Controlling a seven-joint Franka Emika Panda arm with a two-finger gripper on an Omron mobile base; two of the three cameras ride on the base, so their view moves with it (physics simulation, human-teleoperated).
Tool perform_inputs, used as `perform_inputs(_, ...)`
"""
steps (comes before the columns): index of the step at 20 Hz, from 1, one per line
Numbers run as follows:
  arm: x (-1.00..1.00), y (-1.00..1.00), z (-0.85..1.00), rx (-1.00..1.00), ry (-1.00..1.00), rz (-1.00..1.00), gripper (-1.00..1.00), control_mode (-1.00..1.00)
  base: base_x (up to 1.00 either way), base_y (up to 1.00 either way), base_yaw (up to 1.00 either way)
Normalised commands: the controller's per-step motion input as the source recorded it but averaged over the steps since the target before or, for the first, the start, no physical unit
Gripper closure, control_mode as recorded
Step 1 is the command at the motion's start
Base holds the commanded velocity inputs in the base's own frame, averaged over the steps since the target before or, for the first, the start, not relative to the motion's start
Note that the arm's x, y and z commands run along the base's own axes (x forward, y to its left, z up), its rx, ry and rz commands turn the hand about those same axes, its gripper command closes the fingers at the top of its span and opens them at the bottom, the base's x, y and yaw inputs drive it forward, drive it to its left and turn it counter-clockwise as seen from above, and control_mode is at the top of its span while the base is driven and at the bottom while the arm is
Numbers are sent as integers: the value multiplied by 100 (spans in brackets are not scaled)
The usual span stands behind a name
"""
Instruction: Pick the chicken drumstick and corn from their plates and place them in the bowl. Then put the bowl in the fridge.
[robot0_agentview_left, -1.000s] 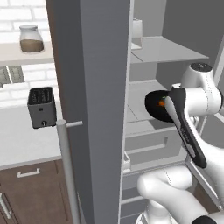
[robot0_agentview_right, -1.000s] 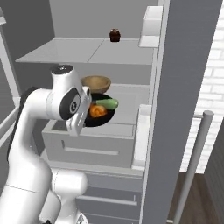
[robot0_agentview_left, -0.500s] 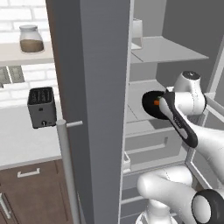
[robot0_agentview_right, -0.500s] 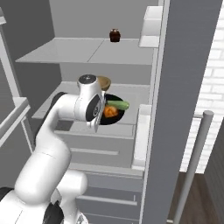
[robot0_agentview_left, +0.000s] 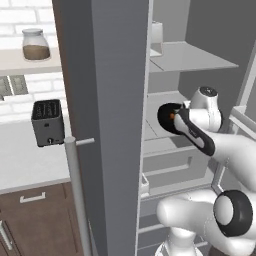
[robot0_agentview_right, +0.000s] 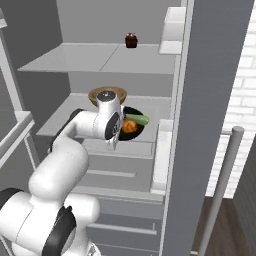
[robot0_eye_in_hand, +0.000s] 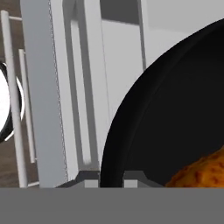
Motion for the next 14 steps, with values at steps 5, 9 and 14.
perform_inputs(5, 62, 0, 0, 0, 0, 0, 100, -100, 0, 0, 0)
perform_inputs(9, 50, 0, -5, 0, 0, 0, 100, -100, 0, 0, 0)
perform_inputs(14, 23, 0, -37, 0, 0, 0, 100, -100, 0, 0, 0)
